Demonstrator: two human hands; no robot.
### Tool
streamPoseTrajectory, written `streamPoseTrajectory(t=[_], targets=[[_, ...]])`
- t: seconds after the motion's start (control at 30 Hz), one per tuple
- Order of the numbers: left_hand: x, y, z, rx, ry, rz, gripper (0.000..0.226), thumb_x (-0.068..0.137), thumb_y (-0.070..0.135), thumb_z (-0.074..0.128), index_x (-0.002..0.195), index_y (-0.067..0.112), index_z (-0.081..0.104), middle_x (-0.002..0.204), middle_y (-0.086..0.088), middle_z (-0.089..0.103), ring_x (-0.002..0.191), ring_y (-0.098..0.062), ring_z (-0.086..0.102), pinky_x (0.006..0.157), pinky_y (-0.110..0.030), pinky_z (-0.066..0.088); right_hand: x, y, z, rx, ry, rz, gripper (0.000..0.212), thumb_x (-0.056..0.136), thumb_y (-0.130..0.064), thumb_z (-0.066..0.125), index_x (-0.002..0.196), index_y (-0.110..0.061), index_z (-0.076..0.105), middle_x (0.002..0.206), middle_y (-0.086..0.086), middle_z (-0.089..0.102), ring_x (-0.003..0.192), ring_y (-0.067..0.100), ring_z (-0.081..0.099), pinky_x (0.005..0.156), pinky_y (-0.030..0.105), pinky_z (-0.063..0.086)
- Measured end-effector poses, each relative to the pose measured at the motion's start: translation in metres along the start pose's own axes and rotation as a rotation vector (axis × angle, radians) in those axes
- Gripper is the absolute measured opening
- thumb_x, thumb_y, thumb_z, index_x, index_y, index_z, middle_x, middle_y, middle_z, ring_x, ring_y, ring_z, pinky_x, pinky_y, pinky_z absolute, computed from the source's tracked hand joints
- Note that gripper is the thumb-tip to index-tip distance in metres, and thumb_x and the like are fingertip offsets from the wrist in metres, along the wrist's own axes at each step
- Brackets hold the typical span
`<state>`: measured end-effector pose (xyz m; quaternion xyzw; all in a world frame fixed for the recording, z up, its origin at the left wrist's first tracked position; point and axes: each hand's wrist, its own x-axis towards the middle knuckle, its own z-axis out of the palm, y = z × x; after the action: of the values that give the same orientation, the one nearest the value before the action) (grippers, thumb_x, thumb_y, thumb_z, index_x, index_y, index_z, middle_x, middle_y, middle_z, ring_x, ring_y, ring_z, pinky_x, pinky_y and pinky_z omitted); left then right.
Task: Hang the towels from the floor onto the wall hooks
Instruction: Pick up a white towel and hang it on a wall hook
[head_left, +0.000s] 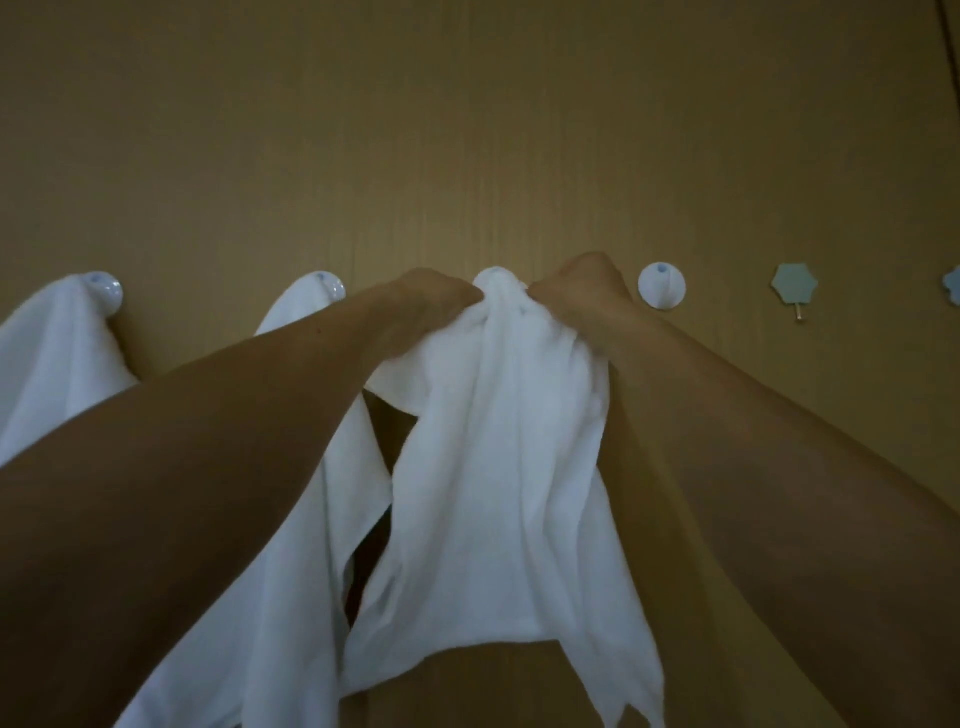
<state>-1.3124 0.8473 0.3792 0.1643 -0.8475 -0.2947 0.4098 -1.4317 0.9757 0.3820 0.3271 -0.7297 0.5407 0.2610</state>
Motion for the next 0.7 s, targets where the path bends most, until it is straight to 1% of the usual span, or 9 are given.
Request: streamPoseTrajectory(t=[0.1, 0.17, 0.23, 0.3, 0.37, 0.43, 0.53, 0.63, 0.7], targets=[[-0.008, 0.004, 0.004, -0.064, -0.142, -0.001, 0.025, 0.096, 0.035, 0.051, 0.104, 0.014, 0.063, 0.080, -0.001, 0.057, 0.062, -0.005, 0.057, 0.052, -0.026, 0.040, -0.005, 0.000, -0.003, -0.060, -0.069, 0.029, 0.019, 0.079, -0.026, 0.064, 0.068, -0.016, 0.052, 0.072, 0.001, 0.057, 0.060, 0.016, 0.053, 0.055, 0.029, 0.045], [-0.012, 0.003, 0.003, 0.084, -0.098, -0.030, 0.032, 0.087, 0.048, 0.055, 0.091, 0.017, 0.063, 0.081, -0.002, 0.062, 0.065, -0.012, 0.058, 0.051, -0.029, 0.037, -0.010, -0.005, 0.000, -0.303, 0.003, -0.025, 0.019, 0.079, -0.032, 0.059, 0.070, -0.016, 0.054, 0.073, 0.001, 0.060, 0.064, 0.018, 0.057, 0.054, 0.029, 0.041], [-0.010, 0.000, 0.000, 0.300, 0.072, 0.010, 0.040, 0.077, 0.055, 0.058, 0.081, 0.015, 0.057, 0.079, 0.000, 0.062, 0.067, -0.018, 0.058, 0.053, -0.030, 0.037, -0.016, -0.008, 0.007, -0.545, 0.195, -0.217, 0.014, 0.081, -0.030, 0.056, 0.079, -0.017, 0.057, 0.087, 0.002, 0.060, 0.081, 0.022, 0.056, 0.066, 0.033, 0.040], [-0.003, -0.005, 0.002, 0.425, 0.335, 0.210, 0.037, 0.076, 0.047, 0.060, 0.088, 0.013, 0.052, 0.083, 0.001, 0.059, 0.075, -0.019, 0.057, 0.061, -0.032, 0.042, -0.026, -0.006, 0.012, -0.584, 0.320, -0.460, 0.012, 0.083, -0.021, 0.055, 0.092, -0.020, 0.062, 0.098, 0.001, 0.056, 0.093, 0.024, 0.052, 0.078, 0.035, 0.037], [-0.002, -0.008, 0.008, 0.424, 0.422, 0.478, 0.018, 0.084, 0.030, 0.056, 0.093, 0.014, 0.055, 0.089, -0.001, 0.059, 0.079, -0.019, 0.052, 0.063, -0.029, 0.038, -0.036, 0.002, 0.016, -0.458, 0.256, -0.565, 0.017, 0.088, -0.019, 0.049, 0.091, -0.017, 0.065, 0.091, 0.000, 0.062, 0.086, 0.023, 0.058, 0.074, 0.037, 0.044], [-0.004, -0.011, 0.017, 0.374, 0.335, 0.573, 0.017, 0.092, 0.023, 0.046, 0.083, 0.013, 0.057, 0.084, -0.003, 0.060, 0.073, -0.017, 0.052, 0.057, -0.025, 0.030, -0.046, 0.011, 0.021, -0.273, 0.126, -0.516, 0.024, 0.094, -0.024, 0.041, 0.087, -0.011, 0.060, 0.085, 0.003, 0.063, 0.078, 0.022, 0.058, 0.067, 0.038, 0.044], [-0.010, -0.016, 0.025, 0.177, 0.188, 0.503, 0.026, 0.093, 0.035, 0.046, 0.072, 0.020, 0.052, 0.072, 0.005, 0.055, 0.064, -0.006, 0.050, 0.053, -0.021, 0.028, -0.049, 0.012, 0.017, -0.164, 0.015, -0.471, 0.021, 0.096, -0.029, 0.044, 0.092, -0.014, 0.059, 0.090, 0.003, 0.062, 0.083, 0.021, 0.058, 0.070, 0.034, 0.043], [-0.014, -0.017, 0.025, 0.128, 0.049, 0.459, 0.014, 0.084, 0.027, 0.060, 0.085, 0.017, 0.051, 0.076, 0.010, 0.051, 0.066, -0.004, 0.051, 0.052, -0.019, 0.031, -0.046, 0.003, 0.011, -0.163, -0.070, -0.368, 0.025, 0.087, -0.015, 0.052, 0.107, -0.006, 0.063, 0.098, 0.005, 0.065, 0.093, 0.025, 0.062, 0.078, 0.038, 0.049], [-0.016, -0.016, 0.021, 0.031, -0.029, 0.358, 0.017, 0.082, 0.016, 0.059, 0.097, 0.013, 0.053, 0.079, 0.008, 0.055, 0.069, -0.006, 0.055, 0.051, -0.019, 0.036, -0.046, -0.001, 0.011, -0.112, -0.118, -0.277, 0.020, 0.083, -0.012, 0.052, 0.100, -0.006, 0.062, 0.093, 0.007, 0.064, 0.085, 0.025, 0.062, 0.066, 0.034, 0.048]])
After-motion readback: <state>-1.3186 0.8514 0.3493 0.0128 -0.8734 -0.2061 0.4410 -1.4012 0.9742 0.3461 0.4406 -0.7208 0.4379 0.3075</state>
